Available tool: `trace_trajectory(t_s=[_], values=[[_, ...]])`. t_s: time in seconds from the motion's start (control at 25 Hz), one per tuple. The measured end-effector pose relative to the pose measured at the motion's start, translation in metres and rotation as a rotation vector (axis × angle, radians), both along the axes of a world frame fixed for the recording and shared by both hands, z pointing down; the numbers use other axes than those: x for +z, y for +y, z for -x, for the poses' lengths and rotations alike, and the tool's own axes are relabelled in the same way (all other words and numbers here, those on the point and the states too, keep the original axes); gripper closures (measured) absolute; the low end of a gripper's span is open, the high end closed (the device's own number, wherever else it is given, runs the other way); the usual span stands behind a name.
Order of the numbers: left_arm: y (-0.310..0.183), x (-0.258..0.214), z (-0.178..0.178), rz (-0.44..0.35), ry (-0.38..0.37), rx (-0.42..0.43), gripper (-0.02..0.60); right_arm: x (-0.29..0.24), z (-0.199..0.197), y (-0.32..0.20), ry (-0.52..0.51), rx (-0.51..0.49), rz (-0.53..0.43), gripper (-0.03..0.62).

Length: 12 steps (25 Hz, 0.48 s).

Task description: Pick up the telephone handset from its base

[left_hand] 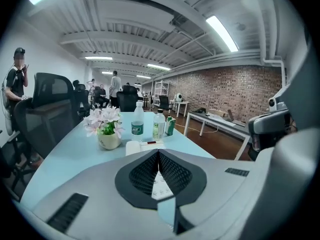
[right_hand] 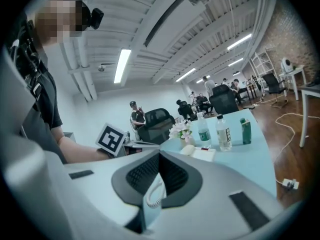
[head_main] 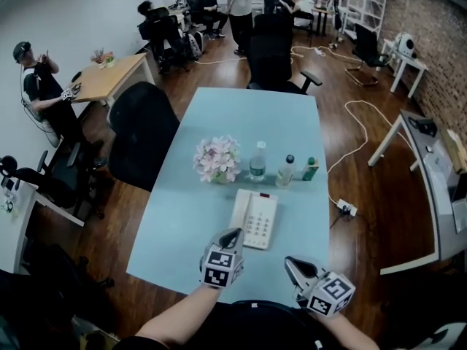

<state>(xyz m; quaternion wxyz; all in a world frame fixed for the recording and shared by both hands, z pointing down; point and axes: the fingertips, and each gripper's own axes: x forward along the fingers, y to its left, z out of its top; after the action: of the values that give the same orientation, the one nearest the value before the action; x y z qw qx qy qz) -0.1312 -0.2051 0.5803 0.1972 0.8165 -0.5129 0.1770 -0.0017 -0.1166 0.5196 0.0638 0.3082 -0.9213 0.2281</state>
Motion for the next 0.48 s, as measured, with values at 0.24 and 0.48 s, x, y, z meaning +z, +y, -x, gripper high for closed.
trace_trajectory(t_s=[0.24, 0.48], values=[[-0.038, 0.025, 0.018, 0.049, -0.024, -0.002, 0.479, 0.008, 0.010, -0.015, -0.007, 0.051, 0.032, 0.582], [-0.084, 0.066, 0.032, 0.113, -0.076, -0.078, 0.318, 0.015, 0.014, -0.022, 0.007, 0.087, 0.052, 0.582]])
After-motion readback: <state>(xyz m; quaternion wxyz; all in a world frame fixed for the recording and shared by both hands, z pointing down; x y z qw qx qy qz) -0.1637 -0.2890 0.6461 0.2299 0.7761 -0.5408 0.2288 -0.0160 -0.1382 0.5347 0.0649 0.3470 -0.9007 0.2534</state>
